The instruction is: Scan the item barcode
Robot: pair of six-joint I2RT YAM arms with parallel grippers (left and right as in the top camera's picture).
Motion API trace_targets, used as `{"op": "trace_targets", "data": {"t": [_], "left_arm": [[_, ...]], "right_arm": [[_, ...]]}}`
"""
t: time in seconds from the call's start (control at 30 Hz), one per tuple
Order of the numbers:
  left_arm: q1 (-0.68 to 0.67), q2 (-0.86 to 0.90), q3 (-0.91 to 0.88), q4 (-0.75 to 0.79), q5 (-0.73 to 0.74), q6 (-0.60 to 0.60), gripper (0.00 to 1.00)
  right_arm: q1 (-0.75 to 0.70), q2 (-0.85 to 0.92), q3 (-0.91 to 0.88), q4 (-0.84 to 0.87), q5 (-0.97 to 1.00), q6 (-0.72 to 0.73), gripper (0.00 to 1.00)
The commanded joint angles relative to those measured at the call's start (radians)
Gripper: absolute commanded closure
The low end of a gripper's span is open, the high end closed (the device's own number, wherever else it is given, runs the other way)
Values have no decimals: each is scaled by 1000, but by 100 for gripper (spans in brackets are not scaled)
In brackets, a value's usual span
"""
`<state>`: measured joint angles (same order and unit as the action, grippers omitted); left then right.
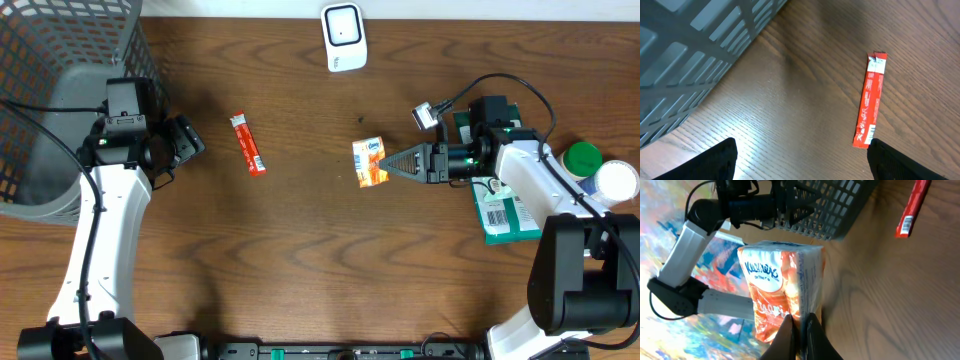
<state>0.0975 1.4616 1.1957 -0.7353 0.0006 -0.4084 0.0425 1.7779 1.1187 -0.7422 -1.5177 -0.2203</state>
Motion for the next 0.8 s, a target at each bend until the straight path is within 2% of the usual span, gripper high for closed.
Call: {"op": "trace_targets", "data": {"t": [0.0,0.13,0.27,0.47,0.67,0.73,0.77], "left_arm": [[9,-11,6,-2,-13,-8,16],[9,-11,6,-2,-13,-8,16],[9,-11,6,-2,-13,-8,16],[9,-11,6,-2,-13,-8,16],[9,-11,6,-2,-13,-8,16],[9,-11,6,-2,-13,-8,16],[9,-11,6,-2,-13,-8,16]], "right_arm": [[-2,-12,-2,1,35,-74,99],[-2,-12,-2,0,211,-71,99],[-1,-13,-2,-2,578,120,99],[13,-66,62,-41,792,209,99],[128,-185,277,-185,1276,311,99],[188,-196,378,-248,1433,350,99],[245,-186,492,-317,1584,393,99]]}}
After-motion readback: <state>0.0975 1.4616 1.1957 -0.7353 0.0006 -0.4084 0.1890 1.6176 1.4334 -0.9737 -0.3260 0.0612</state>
